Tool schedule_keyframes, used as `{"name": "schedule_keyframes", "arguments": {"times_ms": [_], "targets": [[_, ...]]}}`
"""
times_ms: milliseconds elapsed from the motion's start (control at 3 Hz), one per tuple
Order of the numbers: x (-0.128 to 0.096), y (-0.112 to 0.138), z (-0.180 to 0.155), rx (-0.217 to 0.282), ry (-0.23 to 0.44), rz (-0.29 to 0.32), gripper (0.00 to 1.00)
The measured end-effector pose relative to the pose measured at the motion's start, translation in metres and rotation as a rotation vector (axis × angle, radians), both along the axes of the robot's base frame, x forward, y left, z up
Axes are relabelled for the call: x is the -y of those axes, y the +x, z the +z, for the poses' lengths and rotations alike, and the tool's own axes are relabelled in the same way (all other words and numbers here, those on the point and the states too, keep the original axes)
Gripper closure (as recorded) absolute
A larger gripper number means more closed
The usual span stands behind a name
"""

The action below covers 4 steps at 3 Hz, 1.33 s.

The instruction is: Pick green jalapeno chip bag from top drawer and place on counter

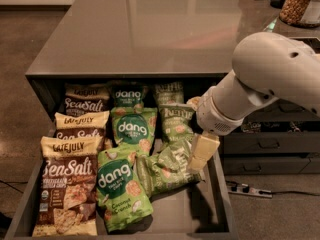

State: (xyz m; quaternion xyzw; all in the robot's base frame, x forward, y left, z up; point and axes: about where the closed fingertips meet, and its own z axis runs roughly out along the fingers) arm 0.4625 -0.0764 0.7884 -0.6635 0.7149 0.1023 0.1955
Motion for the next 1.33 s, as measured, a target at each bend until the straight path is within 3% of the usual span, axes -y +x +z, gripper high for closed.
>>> {"name": "schedule_keyframes", "arguments": {"times_ms": [333, 667, 1333], "targets": [[-0.022, 0.003, -0.033, -0.03, 0.035, 0.028, 0.0], [-0.047, 0.002, -0.087, -0.005, 0.033, 0.05, 0.0], [-0.049, 0.004, -0.104, 0.001, 0.01, 0.036, 0.0]]}}
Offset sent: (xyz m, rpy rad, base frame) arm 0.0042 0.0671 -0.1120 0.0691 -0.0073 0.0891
